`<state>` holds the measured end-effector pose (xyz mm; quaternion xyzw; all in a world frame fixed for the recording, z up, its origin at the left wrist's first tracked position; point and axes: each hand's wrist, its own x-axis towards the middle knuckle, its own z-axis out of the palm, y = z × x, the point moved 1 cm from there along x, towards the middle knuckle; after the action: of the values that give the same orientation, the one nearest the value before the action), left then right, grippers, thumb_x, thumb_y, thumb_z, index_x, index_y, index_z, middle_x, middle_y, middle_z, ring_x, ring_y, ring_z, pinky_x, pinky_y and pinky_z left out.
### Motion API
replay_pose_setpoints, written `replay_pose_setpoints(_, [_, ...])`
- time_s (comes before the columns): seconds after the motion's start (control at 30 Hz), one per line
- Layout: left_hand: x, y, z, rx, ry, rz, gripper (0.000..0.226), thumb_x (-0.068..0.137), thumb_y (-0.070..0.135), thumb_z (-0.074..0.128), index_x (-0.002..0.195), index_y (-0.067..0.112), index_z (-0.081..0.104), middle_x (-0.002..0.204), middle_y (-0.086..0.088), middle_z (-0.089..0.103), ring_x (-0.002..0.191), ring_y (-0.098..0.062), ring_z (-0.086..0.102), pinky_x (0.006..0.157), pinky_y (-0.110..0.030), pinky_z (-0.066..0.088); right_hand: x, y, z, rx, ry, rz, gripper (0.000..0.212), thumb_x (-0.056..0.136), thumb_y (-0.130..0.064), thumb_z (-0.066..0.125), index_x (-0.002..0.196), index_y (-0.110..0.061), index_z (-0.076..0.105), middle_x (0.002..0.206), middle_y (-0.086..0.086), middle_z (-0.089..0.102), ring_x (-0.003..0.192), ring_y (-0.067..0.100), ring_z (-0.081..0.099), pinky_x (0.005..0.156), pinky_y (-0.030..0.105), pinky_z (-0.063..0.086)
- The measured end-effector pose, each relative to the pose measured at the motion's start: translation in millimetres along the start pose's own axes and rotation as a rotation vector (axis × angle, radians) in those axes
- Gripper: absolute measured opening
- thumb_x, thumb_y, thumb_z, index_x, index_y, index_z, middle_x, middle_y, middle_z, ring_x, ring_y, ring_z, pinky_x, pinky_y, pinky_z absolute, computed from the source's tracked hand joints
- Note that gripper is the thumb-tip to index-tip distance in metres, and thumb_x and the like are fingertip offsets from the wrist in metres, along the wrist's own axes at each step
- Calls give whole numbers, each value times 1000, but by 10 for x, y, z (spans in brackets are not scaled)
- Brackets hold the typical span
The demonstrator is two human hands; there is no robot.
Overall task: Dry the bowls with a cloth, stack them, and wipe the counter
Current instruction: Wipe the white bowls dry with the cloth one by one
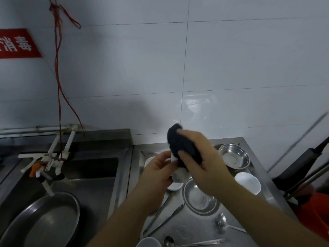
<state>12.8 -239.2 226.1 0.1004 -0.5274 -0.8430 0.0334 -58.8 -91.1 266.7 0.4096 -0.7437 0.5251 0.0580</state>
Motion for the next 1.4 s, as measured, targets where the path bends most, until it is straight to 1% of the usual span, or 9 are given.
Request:
replay_pose_setpoints(0.17, [-52,-50,-13,56,-25,14,33,89,6,64,115,21,79,119,-20,76,116,-37,72,94,-39,61,1,81,62,-197,-92,-191,42,91,-40,73,130,-30,60,125,-15,64,113,8,61,97,28,50])
replay_pose_setpoints(0.37, [-109,-17,28,-13,-113,15,25,94,13,67,117,17,76,122,-19,73,110,-32,71,91,-38,59,173,145,-49,165,84,242,29,84,-45,68,112,-48,64,101,-17,72,95,7,70,78,20,56])
replay_pose_setpoints(0.57, [-149,103,97,-70,-158,62,24,88,22,73,111,23,76,117,-13,73,106,-28,70,88,-36,59,261,219,-45,774,325,641,18,95,-32,71,111,-28,75,104,8,79,88,23,77,74,37,64])
replay_pose_setpoints(0.73, [-131,191,124,-116,-195,99,31,90,27,80,120,25,72,126,-8,71,115,-25,68,95,-36,58,225,211,-23,1045,355,845,46,99,-44,64,133,-13,68,127,19,73,111,34,71,101,53,55])
replay_pose_setpoints(0.83, [-112,171,192,-115,-188,104,31,87,28,84,117,28,73,126,-6,72,118,-24,67,99,-36,56,175,211,29,1148,301,908,31,97,-47,62,103,-19,76,97,9,76,87,26,73,76,41,62])
replay_pose_setpoints(0.97, [-93,201,208,-8,-161,93,49,84,21,77,133,21,68,133,-13,70,123,-32,68,98,-39,57,145,257,15,1119,298,918,32,96,-48,63,92,-22,79,89,6,75,78,25,74,68,38,61])
replay_pose_setpoints(1.1, [-89,437,138,-31,-195,-7,56,91,16,65,146,8,57,137,-23,67,121,-41,68,88,-45,62,252,243,-82,910,383,832,41,93,-42,71,127,-18,70,116,13,77,97,28,75,81,46,61])
replay_pose_setpoints(1.3, [-108,418,194,-96,-232,51,40,99,21,65,139,19,66,140,-17,67,126,-37,67,92,-43,61,284,202,-117,903,419,794,46,84,-46,74,121,-19,71,111,12,77,93,28,77,71,42,61])
replay_pose_setpoints(1.4, [-149,296,220,26,-255,149,41,98,32,71,138,32,65,140,-10,67,132,-31,63,102,-37,56,188,167,-43,1050,362,952,29,91,-46,68,96,-18,74,91,11,72,79,29,71,66,40,59])
